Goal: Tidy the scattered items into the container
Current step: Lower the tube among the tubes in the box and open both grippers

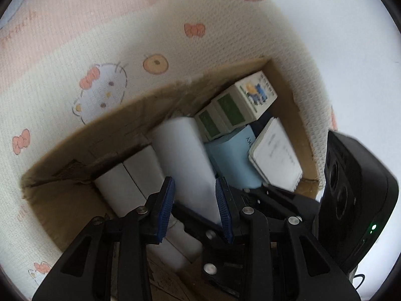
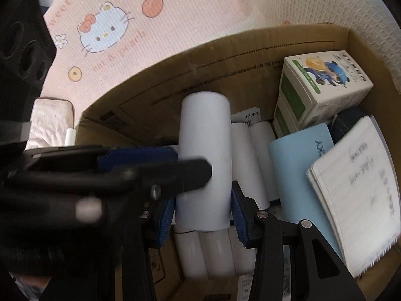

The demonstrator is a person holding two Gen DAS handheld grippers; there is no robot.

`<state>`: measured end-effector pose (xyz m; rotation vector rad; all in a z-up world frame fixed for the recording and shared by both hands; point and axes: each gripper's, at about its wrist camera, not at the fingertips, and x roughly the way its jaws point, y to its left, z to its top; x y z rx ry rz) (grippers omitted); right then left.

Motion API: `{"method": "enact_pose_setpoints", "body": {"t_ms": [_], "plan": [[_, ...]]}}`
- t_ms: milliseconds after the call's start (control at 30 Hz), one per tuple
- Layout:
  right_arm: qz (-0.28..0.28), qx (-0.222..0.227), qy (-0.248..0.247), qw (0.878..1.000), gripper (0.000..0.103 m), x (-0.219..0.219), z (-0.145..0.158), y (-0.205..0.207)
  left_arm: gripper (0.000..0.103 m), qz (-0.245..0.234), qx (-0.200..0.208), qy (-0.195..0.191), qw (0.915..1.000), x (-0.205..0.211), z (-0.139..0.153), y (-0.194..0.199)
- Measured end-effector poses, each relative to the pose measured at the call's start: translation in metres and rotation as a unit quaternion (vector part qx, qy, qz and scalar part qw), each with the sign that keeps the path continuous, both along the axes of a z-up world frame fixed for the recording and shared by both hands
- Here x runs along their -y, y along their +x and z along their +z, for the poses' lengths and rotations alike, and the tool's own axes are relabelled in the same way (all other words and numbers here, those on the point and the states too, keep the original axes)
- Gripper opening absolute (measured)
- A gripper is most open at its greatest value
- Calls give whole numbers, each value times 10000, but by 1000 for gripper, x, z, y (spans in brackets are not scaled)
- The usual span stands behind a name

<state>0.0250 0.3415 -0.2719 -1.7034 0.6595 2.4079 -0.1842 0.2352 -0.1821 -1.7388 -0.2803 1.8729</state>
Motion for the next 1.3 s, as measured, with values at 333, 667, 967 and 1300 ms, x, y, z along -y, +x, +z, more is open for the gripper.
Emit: {"method": "enact_pose_setpoints", "body": {"t_ms": [333,667,967,1300], "plan": [[-166,465,113,9987,39,-16,-15,-7,28,181,228,-453,9986,-7,-14,-7],[97,266,162,9995,39,-18,-2,-1,28,262,253,-648,9972,-6,-14,-7],[319,230,-1,9992,37,-18,-13,-9,23,306,300,-642,9970,-2,-10,-2],[-59,132,6,9999,43,-29,-4,-2,14,236,129,-645,9976,-2,-12,-2]]}}
